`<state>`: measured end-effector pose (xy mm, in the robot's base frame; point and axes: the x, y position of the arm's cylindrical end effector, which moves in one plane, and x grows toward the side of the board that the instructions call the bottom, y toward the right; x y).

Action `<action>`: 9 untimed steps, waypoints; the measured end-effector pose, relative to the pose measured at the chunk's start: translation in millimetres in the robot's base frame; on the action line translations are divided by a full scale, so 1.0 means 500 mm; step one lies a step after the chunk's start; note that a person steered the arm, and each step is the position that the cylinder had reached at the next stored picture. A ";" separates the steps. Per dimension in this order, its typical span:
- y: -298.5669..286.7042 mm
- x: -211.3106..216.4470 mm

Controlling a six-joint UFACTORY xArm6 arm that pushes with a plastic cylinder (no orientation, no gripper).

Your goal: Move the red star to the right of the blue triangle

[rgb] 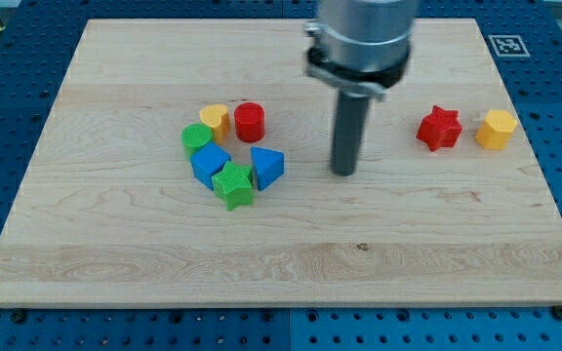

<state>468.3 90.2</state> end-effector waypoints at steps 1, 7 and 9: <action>0.015 -0.048; 0.510 -0.233; 0.484 -0.074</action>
<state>431.2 332.2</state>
